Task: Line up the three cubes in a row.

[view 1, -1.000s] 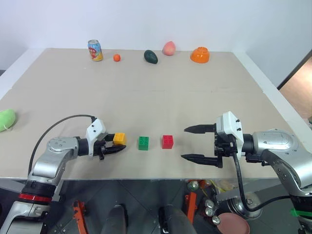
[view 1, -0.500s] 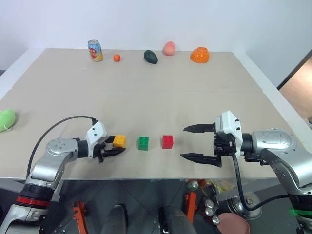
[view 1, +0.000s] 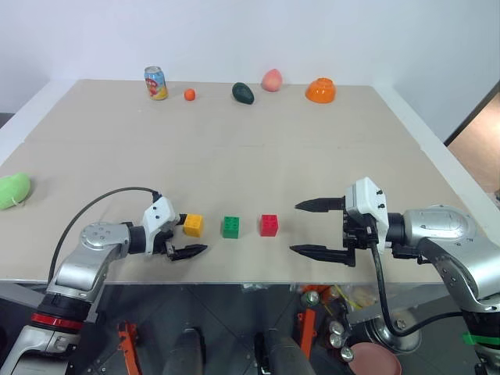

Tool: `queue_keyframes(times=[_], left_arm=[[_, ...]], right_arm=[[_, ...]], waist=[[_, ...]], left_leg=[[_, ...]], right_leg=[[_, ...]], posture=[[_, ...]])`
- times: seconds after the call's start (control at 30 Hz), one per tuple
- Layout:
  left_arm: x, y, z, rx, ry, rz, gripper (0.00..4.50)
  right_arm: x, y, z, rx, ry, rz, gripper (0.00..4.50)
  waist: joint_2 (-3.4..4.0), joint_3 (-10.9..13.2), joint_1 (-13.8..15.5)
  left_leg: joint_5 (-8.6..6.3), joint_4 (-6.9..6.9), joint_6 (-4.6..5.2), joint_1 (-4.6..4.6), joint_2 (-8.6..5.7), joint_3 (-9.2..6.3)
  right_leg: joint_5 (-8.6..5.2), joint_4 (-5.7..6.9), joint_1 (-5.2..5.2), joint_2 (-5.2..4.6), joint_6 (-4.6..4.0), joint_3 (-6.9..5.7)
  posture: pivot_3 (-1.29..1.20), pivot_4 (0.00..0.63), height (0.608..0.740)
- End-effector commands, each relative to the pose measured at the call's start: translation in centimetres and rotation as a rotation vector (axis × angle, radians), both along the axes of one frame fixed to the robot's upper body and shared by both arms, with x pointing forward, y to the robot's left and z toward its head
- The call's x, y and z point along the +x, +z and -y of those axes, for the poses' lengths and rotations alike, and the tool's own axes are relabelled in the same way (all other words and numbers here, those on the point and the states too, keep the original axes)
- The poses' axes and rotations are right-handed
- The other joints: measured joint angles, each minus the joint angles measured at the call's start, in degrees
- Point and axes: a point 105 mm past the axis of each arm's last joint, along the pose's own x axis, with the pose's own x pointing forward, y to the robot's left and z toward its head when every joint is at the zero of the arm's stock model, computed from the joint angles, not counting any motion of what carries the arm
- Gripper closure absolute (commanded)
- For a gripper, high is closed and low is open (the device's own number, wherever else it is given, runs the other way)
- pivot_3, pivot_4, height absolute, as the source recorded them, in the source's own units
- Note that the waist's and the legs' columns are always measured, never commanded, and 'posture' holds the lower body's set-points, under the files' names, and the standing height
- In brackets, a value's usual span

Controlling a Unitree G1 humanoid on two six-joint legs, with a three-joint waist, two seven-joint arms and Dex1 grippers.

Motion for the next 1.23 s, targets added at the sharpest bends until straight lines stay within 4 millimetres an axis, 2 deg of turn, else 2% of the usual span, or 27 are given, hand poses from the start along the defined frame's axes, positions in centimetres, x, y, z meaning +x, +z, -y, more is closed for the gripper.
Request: queue_keyframes(times=[0.03,0.17,0.37,0.53,0.6,0.67,0.73,0.8,0.87,0.93,1.0,1.1,1.23], left_arm=[[1.2,0.9,-2.9,0.041,0.104,0.022,0.04],[0.8,1.6,-4.4,0.069,0.107,0.013,0.04],[-1.1,2.7,-7.4,0.136,0.085,-0.048,0.04],[-5.0,4.1,-9.7,0.141,0.023,-0.216,0.04],[-5.6,4.6,-10.8,0.138,0.053,-0.231,0.04],[-4.6,5.2,-12.0,0.108,0.156,-0.173,0.04],[-3.1,6.7,-12.6,-0.001,0.274,-0.083,0.04],[-0.7,8.4,-13.6,-0.115,0.483,0.071,0.04],[0.8,8.5,-14.9,-0.167,0.721,0.153,0.04],[1.1,7.8,-14.7,-0.208,0.841,0.174,0.04],[0.9,6.6,-13.5,-0.260,0.877,0.160,0.04],[0.5,4.7,-11.2,-0.321,0.905,0.112,0.04],[0.1,3.5,-9.0,-0.372,0.922,0.085,0.04]], right_arm=[[0.1,1.0,-0.2,-0.001,0.031,0.042,0.00],[0.4,1.2,-0.3,-0.007,0.052,0.048,0.00],[1.0,1.7,-0.6,-0.019,0.101,0.067,0.00],[1.6,2.6,-1.0,-0.032,0.149,0.093,0.00],[2.2,3.0,-1.2,-0.027,0.148,0.114,0.00],[3.0,3.3,-1.2,-0.011,0.119,0.136,0.00],[4.0,3.6,-1.2,0.014,0.066,0.165,0.00],[5.9,3.4,-0.7,0.038,-0.069,0.193,0.00],[8.0,3.0,0.6,0.056,-0.242,0.233,0.00],[10.1,2.1,2.2,0.087,-0.445,0.233,0.00],[11.2,0.7,3.6,0.095,-0.605,0.224,0.00],[11.2,-0.7,4.9,0.120,-0.733,0.206,0.00],[11.4,-1.9,6.5,0.165,-0.922,0.188,0.00]], waist=[[0.00,0.0,0.0],[0.00,0.0,-0.6],[0.00,0.0,-0.6],[0.00,0.0,-0.6],[0.02,0.0,-0.6],[0.04,0.0,-0.3],[0.04,0.0,0.0],[0.03,0.0,0.2],[-0.07,0.0,0.1],[-0.16,-0.1,0.1],[-0.21,-0.1,0.0],[-0.24,-0.1,0.0],[-0.23,-0.1,0.0]], left_leg=[[0.00,0.00,-0.01,0.01,0.00,-0.02],[-0.01,-0.01,-0.01,0.04,0.01,-0.13],[0.03,-0.03,0.05,0.01,0.01,-0.19],[-0.17,-0.19,-0.13,-0.39,0.04,-0.02],[-0.35,-0.21,-0.12,-0.39,0.07,0.02],[-0.47,-0.20,0.00,-0.39,0.08,0.03],[-0.48,-0.19,0.02,-0.39,0.08,0.00],[-0.47,-0.12,0.03,-0.40,0.08,-0.01],[-0.47,0.06,0.02,-0.44,0.07,-0.01],[-0.47,0.20,0.02,-0.43,0.05,0.06],[-0.47,0.27,0.01,-0.42,0.03,0.16],[-0.46,0.27,0.00,-0.44,-0.02,0.22],[-0.45,0.28,0.02,-0.42,0.00,0.18]], right_leg=[[0.01,0.00,0.00,0.00,-0.01,-0.02],[0.07,0.00,-0.12,0.02,-0.12,-0.07],[0.13,0.00,-0.25,0.01,-0.15,-0.14],[-0.04,0.00,-0.78,0.02,-0.09,-0.05],[-0.18,0.01,-0.83,0.04,-0.12,-0.05],[-0.34,0.06,-0.83,0.05,-0.10,-0.06],[-0.39,0.11,-0.81,0.09,-0.07,-0.06],[-0.37,0.13,-0.76,0.09,-0.04,-0.06],[-0.32,0.14,-0.66,0.08,0.08,-0.06],[-0.19,0.13,-0.60,0.05,0.26,0.07],[0.05,0.12,-0.58,0.02,0.59,0.22],[0.11,0.09,-0.58,0.02,0.69,0.38],[0.21,0.14,-0.62,0.13,0.64,0.42]], posture=[[0.00,0.150,0.738],[0.00,0.150,0.738],[0.00,0.150,0.738],[0.00,0.150,0.738],[0.00,0.150,0.738],[0.00,0.150,0.738],[0.00,0.150,0.738],[0.00,0.150,0.738],[0.00,0.150,0.738],[0.00,0.150,0.738],[0.00,0.150,0.738],[0.00,0.150,0.738],[0.00,0.150,0.738]])
